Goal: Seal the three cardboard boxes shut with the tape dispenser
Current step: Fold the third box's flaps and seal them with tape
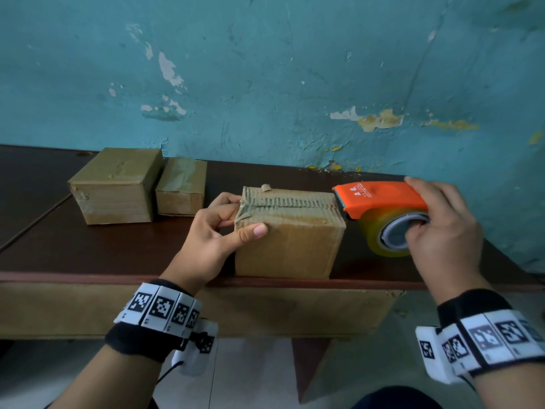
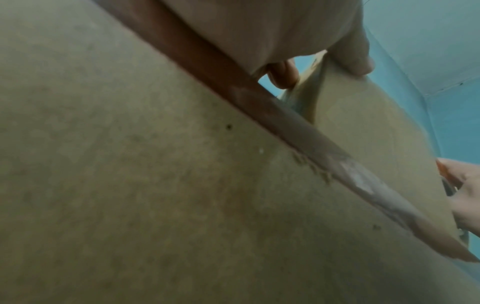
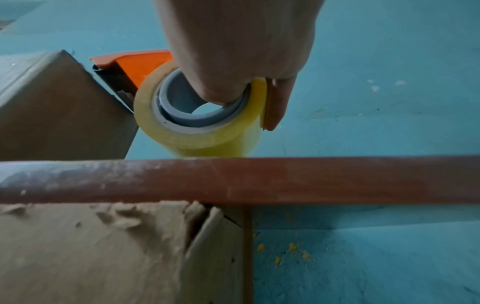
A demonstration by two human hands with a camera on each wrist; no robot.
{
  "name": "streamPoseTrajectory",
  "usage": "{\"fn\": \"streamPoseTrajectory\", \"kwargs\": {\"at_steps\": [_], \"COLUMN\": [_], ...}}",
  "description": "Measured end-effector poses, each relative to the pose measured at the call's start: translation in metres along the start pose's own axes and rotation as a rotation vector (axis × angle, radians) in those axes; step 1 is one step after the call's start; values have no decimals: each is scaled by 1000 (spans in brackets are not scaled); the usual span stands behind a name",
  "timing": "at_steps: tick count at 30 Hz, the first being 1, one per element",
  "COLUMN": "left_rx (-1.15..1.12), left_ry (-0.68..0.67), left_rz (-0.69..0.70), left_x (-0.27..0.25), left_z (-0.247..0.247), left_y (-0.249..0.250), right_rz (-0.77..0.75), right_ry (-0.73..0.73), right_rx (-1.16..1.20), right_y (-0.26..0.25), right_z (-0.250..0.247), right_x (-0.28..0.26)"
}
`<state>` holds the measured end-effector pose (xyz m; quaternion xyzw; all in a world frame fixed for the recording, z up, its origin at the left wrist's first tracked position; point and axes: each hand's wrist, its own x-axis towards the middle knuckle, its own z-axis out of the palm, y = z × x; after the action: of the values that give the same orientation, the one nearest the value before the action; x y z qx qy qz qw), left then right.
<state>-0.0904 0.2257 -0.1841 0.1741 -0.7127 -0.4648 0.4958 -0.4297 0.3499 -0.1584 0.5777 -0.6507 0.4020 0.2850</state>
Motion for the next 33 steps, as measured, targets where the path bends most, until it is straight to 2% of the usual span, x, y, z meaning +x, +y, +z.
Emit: {"fn": "streamPoseTrajectory", "kwargs": {"at_steps": [6,11,16,30,33], "left_rx": [7,-7,16,12,18], "left_ry": [4,15,21,3,6], "left_rz": [-1,-25,-24,-17,-21], "left_x": [-1,-1,0,0,0], "left_z": [0,2,1,1,0], "left_y": [1,3,1,1,2], "right_rz": [23,-35,-6,-144,-136], "right_ry": [-48,-69,-63,-50,-38], "right_rx": [27,-21,-41,-94,-93], "right_y": [0,5,15,25,27], "right_z": [-4,-13,-13,-13,-12], "right_x": [0,6,1,0,1]}}
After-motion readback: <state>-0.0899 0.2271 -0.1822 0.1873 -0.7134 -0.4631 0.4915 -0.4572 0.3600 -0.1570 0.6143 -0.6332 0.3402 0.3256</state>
